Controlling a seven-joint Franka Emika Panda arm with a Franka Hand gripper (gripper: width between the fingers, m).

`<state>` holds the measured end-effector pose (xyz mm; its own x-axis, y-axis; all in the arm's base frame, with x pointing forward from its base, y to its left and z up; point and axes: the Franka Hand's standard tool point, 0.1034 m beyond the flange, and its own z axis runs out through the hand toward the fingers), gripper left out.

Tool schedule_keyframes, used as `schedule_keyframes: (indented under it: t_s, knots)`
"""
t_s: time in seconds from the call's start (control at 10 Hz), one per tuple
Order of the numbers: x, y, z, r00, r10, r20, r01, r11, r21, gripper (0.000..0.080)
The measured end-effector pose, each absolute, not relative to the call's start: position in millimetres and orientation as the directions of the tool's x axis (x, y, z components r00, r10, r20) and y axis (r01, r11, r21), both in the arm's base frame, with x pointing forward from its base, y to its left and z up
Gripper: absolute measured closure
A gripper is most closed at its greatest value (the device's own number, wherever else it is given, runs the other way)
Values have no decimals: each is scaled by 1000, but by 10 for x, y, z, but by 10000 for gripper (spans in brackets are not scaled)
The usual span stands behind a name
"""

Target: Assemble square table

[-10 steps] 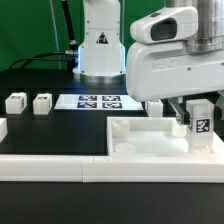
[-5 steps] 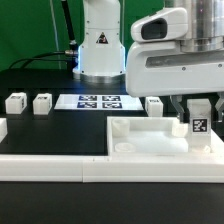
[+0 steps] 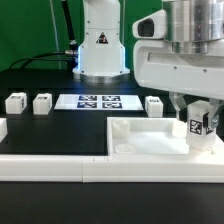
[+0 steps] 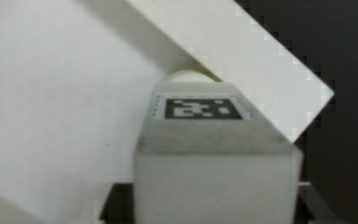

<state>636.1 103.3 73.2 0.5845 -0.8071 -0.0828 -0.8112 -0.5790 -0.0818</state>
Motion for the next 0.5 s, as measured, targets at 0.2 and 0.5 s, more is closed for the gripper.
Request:
schedule_keyframes:
  t_s: [0.2,0.5]
  knots:
    - [6347,1030,726,416,-903,-109,-909,-411,-62,511]
    - [6319,1012,719,90,-983,-163,-996,-87,-24,511]
